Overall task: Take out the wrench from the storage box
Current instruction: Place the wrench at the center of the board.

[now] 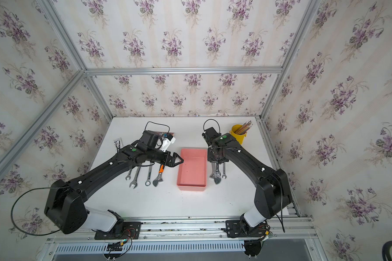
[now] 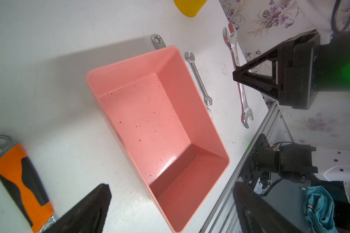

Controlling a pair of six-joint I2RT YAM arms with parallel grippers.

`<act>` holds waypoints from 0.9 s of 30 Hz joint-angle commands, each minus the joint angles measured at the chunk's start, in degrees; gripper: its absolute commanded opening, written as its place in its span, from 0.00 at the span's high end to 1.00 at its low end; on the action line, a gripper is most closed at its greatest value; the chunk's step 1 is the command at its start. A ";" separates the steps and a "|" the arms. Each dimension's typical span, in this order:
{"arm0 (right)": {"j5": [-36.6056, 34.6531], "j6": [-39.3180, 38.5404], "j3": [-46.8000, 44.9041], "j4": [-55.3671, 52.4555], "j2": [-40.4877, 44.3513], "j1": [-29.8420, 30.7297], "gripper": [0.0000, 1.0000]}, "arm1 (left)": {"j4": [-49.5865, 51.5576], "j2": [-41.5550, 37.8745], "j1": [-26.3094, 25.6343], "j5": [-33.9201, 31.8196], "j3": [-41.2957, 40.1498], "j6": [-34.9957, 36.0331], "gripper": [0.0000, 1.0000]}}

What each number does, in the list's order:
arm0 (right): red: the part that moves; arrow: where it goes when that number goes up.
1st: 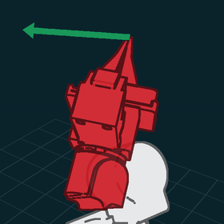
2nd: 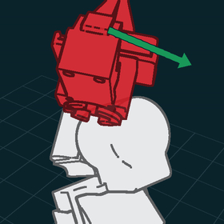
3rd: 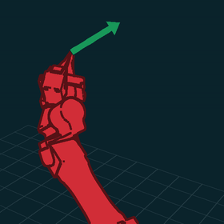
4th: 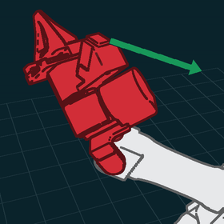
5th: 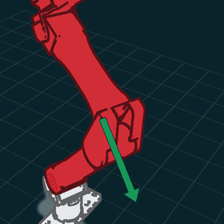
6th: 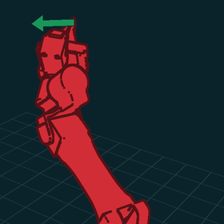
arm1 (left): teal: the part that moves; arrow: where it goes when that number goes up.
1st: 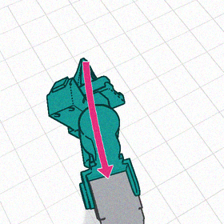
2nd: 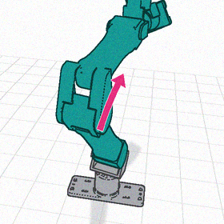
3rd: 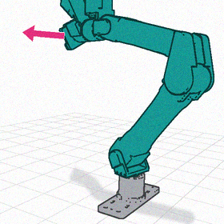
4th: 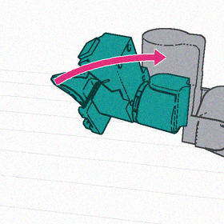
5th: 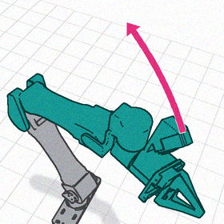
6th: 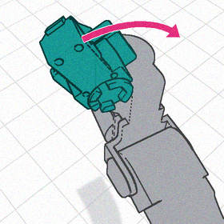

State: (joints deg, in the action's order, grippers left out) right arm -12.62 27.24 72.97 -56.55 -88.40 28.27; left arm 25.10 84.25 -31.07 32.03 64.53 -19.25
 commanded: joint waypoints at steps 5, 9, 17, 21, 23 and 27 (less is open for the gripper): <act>-2.62 -11.55 -10.36 8.38 3.71 -8.44 0.93 | -1.86 2.48 -1.69 0.03 2.79 -0.71 0.01; -2.02 -12.70 -14.10 13.16 3.14 -12.38 0.93 | -1.66 2.97 -1.89 0.13 3.14 -0.62 0.01; -0.12 -15.10 -16.64 22.32 -3.88 -15.70 0.93 | 0.28 2.96 -1.89 -0.79 3.33 1.02 0.01; 1.43 -15.97 -16.47 25.03 -6.39 -16.86 0.92 | 0.78 2.53 -1.80 -1.46 2.71 1.47 0.01; 3.05 -15.68 -16.45 26.28 -7.66 -17.24 0.91 | 0.95 2.26 -1.71 -1.77 2.27 1.54 0.01; 3.43 -15.91 -17.11 28.23 -9.39 -17.23 0.85 | 1.85 2.37 -1.54 -2.22 2.27 2.24 0.01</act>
State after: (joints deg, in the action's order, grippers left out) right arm -10.28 11.77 56.14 -31.09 -97.27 10.94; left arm 25.76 86.87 -32.69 30.59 66.83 -18.35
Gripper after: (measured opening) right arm 0.179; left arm 0.989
